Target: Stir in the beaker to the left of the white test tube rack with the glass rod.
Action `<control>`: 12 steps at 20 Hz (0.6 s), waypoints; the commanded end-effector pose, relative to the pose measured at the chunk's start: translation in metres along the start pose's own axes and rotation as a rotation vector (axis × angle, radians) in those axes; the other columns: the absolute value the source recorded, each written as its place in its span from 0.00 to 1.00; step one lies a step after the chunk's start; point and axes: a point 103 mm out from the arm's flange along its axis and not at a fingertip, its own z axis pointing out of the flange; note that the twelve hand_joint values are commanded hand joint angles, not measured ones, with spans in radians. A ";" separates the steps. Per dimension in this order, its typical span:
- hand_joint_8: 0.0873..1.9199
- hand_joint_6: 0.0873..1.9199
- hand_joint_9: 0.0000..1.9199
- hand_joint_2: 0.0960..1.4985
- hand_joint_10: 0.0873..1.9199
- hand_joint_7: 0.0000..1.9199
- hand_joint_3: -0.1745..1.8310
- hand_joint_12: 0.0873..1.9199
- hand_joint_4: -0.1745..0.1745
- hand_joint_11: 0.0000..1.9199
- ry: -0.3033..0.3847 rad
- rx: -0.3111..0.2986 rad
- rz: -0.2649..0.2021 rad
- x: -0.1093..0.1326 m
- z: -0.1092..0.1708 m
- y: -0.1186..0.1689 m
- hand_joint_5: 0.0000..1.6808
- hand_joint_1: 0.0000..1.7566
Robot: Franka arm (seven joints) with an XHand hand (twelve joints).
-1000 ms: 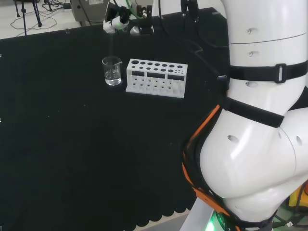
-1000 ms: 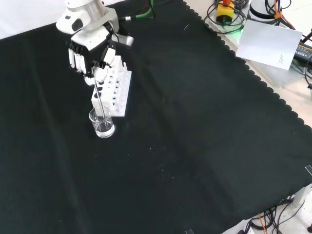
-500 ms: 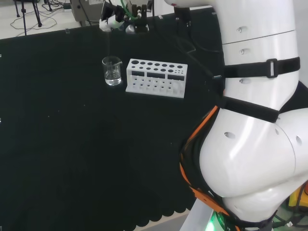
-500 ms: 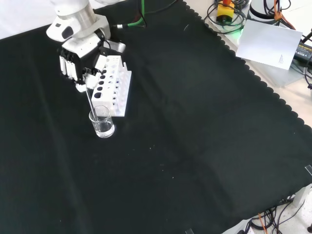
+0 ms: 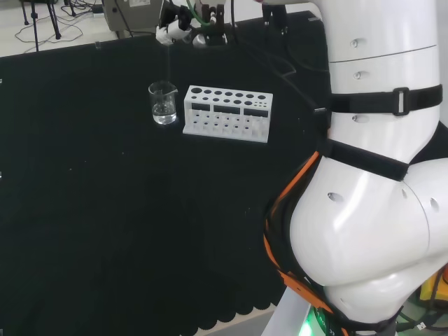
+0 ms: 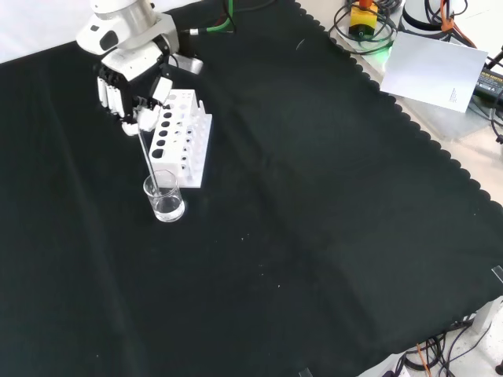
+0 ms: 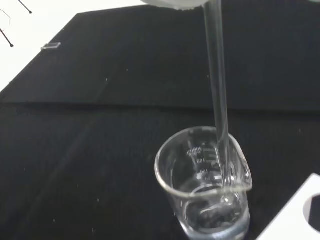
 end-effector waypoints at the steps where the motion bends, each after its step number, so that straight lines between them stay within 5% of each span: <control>1: 0.43 0.00 0.88 0.71 0.32 0.65 0.00 0.40 0.00 0.58 -0.014 0.015 0.006 0.010 0.004 -0.010 0.82 0.75; 7: 0.43 0.00 0.88 0.71 0.33 0.65 0.00 0.40 0.00 0.58 -0.003 0.025 -0.062 0.049 0.016 0.009 0.82 0.75; 12: 0.43 0.00 0.88 0.71 0.33 0.65 0.00 0.40 0.00 0.58 0.008 0.007 -0.059 0.047 0.015 0.023 0.82 0.75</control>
